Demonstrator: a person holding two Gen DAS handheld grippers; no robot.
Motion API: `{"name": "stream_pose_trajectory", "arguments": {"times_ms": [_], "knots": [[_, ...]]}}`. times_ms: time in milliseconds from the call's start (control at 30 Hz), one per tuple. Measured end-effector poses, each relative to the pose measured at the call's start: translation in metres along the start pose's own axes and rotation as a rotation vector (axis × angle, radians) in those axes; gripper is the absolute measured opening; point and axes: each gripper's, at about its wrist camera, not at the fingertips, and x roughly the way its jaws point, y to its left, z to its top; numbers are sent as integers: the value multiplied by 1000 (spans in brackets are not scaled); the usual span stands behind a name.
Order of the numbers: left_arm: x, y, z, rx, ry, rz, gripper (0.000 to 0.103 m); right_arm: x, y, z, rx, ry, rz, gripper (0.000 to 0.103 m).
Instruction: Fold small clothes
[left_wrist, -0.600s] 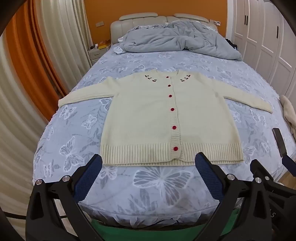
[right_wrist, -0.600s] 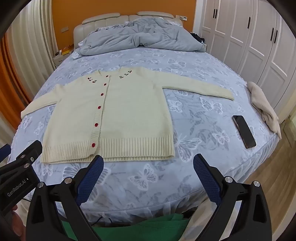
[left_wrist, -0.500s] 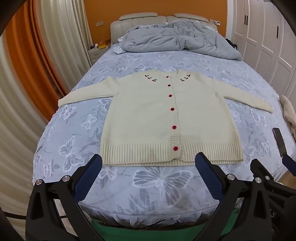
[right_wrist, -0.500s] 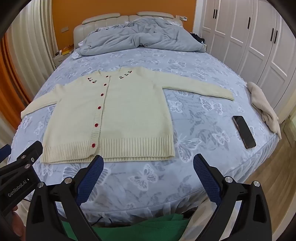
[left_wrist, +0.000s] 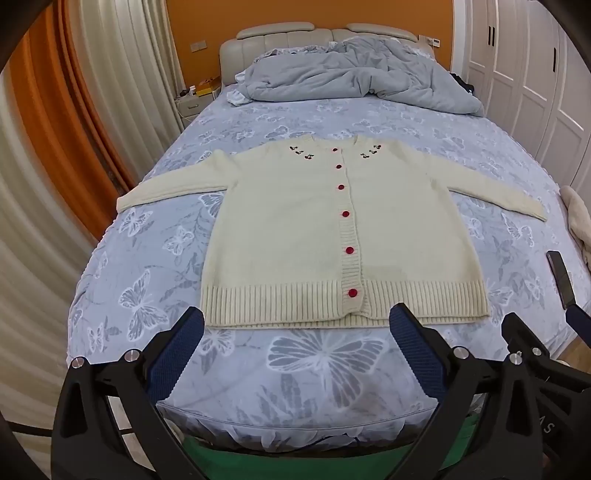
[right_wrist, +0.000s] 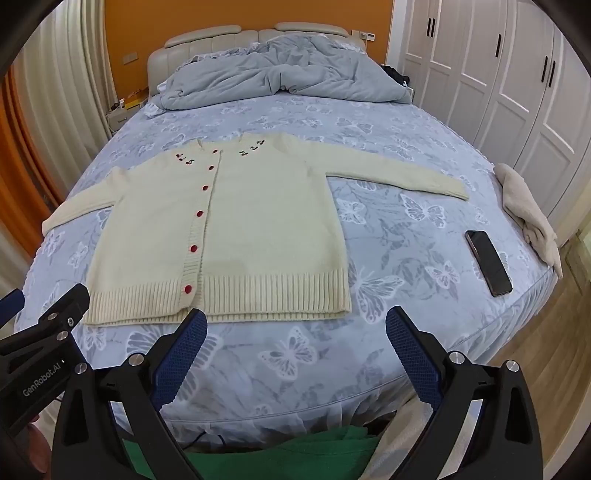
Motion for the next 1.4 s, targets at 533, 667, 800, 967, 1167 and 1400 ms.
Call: {"name": "stream_pose_trajectory", "arguments": {"times_ms": [533,667,800,967,1167,1400], "knots": [[9,0,4,-7,40,2,98,8,4,1,0,16,2,96],[12,-1,4,-3,43,3,98,16,3,3,-2,25,5,96],[13,-2,5,2,46,3,98,16,2,4,-5,30,7,96],[17,-3,8,5,50,5,98,20,2,6,-4,36,6,96],[17,-4,9,5,52,10,98,20,4,8,-7,40,7,96],[18,-4,10,2,51,12,98,21,5,8,-6,38,6,96]]}}
